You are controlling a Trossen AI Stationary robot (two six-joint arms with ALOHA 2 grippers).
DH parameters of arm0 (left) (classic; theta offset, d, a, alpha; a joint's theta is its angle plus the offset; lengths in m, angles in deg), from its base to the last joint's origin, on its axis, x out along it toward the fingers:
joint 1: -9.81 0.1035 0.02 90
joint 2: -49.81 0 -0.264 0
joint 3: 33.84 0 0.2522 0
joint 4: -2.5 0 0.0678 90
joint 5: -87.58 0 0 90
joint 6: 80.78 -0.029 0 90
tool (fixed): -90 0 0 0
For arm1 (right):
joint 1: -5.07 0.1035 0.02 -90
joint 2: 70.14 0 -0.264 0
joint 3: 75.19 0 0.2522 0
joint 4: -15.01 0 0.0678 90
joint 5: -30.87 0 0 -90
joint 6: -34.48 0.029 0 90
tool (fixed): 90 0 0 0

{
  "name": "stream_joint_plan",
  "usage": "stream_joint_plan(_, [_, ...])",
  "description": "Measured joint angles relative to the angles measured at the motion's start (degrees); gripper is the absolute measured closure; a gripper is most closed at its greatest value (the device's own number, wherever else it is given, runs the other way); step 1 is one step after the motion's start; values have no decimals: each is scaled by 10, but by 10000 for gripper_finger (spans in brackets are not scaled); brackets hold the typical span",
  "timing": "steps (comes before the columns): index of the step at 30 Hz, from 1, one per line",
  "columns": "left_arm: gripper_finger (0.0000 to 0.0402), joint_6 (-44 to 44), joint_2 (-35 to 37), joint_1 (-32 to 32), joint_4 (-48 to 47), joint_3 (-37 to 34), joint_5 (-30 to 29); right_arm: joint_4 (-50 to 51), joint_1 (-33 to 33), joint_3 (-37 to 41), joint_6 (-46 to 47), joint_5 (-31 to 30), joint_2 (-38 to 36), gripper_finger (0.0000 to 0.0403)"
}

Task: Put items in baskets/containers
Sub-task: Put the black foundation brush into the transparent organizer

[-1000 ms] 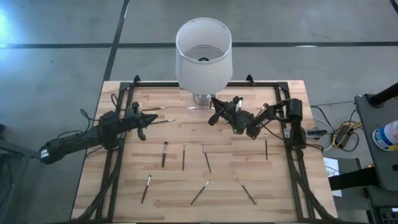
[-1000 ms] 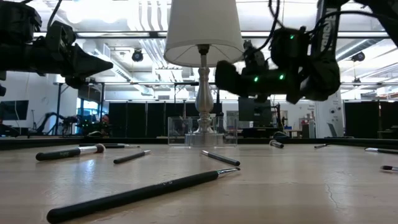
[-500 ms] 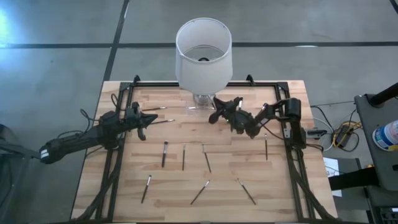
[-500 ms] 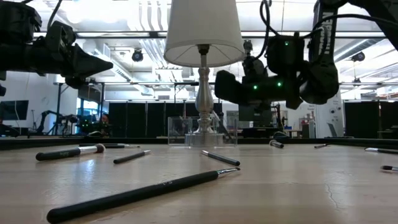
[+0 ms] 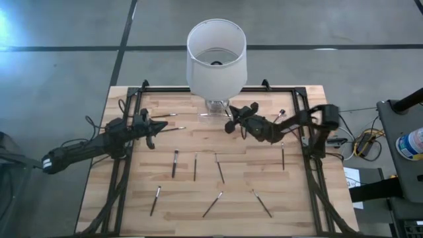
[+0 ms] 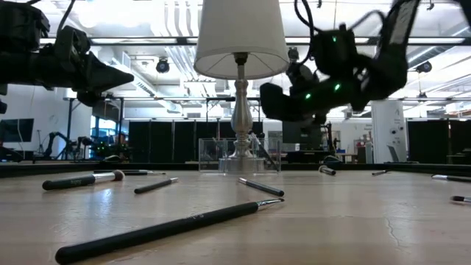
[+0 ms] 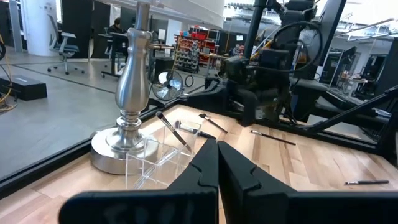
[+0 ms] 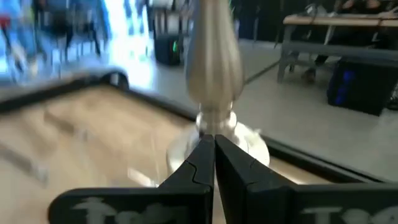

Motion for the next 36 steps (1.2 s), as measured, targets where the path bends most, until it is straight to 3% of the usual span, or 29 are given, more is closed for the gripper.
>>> stream_joint_plan(5, [402,-2,-1,0,11,0,7,133,20,26,32,4,-105,394])
stream_joint_plan(10, [402,11,-1,0,43,0,7,178,3,27,93,84,-127,386])
stream_joint_plan(18, [402,12,-13,0,28,0,6,240,-58,-50,98,180,-58,309])
stream_joint_plan(25, [402,8,-25,0,25,0,5,239,-95,-92,97,188,-7,250])
stream_joint_plan(30, [402,8,-29,0,26,0,5,195,-109,-111,93,253,24,235])
stream_joint_plan(36, [402,8,-34,0,26,0,5,194,-113,-135,89,255,51,245])
